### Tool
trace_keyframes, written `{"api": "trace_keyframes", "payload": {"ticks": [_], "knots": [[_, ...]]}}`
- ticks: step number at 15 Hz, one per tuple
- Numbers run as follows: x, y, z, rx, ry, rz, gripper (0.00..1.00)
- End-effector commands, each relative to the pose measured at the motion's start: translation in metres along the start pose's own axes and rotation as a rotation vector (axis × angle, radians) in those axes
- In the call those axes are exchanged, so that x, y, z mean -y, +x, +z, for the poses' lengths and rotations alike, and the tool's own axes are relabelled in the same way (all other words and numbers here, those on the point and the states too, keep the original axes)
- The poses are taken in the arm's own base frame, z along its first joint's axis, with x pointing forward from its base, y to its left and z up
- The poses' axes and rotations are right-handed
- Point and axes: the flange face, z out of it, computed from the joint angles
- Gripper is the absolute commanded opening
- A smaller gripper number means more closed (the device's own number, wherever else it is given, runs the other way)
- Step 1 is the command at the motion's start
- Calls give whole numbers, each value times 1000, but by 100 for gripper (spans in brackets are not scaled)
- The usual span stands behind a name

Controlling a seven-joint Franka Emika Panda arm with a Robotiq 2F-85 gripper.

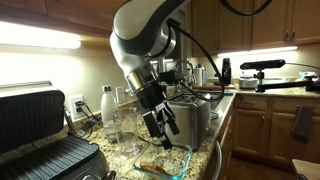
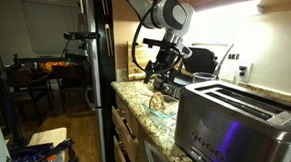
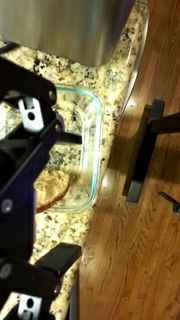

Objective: Put the slices of bread in the toaster

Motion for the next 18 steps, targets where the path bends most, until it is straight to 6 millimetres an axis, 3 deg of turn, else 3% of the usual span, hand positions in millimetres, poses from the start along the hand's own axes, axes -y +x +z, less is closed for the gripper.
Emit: {"api": "trace_keyframes", "payload": {"ticks": [1, 18], "knots": [[7, 9, 3, 23, 2, -39, 100], [7, 60, 13, 14, 38, -113, 100]]}}
